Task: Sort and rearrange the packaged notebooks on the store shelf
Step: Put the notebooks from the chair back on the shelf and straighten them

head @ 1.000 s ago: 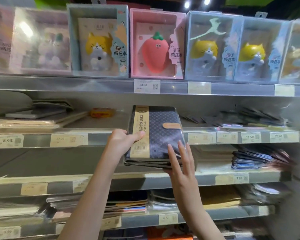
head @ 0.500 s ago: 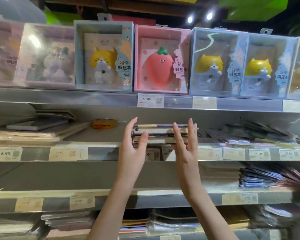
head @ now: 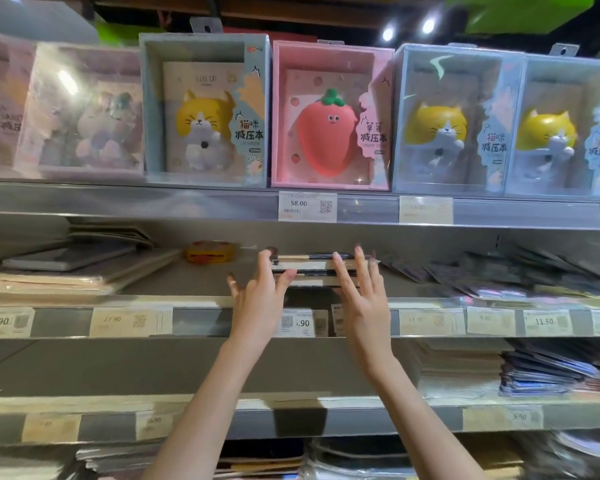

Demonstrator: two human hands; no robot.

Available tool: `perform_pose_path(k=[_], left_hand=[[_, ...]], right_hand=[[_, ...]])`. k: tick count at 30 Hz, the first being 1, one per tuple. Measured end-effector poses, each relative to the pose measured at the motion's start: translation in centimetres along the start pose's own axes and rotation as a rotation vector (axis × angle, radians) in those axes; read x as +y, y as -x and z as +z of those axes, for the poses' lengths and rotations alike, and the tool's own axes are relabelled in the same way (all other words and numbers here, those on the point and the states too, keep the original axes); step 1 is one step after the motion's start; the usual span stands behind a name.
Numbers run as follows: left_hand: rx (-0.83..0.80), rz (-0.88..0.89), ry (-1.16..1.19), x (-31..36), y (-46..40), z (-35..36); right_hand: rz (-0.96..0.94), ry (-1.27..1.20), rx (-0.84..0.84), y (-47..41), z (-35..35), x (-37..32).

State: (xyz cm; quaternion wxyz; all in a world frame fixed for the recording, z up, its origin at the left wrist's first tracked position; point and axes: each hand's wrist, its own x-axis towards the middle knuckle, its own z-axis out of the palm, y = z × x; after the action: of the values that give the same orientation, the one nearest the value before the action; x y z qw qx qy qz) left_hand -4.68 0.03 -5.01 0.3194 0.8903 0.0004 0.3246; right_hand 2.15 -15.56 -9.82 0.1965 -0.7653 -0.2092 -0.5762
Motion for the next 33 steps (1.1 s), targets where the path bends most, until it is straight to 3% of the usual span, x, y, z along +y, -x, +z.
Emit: perform_pose_path(k=[4,14,21,33], left_hand=[[0.053,0.04,-0.307,-0.5,0.2,1.1],[0.071,0.027,-0.54,-1.1,0.1,2.1],[0.105,0.093,-0.559,-1.7,1.7,2.1],[0.174,0.221,-0.378,-3.6,8.0,3.2]], right_hand=[[-0.029,0.159,-0.014,1.2,0.4,0.6],[0.058,0.276,-0.205,1.8,-0.2,0.5],[0.061,0.308,-0.287,2.0,-0.7,0.2],[0.082,0.237,-0.393,8.0,-3.4,-2.8]])
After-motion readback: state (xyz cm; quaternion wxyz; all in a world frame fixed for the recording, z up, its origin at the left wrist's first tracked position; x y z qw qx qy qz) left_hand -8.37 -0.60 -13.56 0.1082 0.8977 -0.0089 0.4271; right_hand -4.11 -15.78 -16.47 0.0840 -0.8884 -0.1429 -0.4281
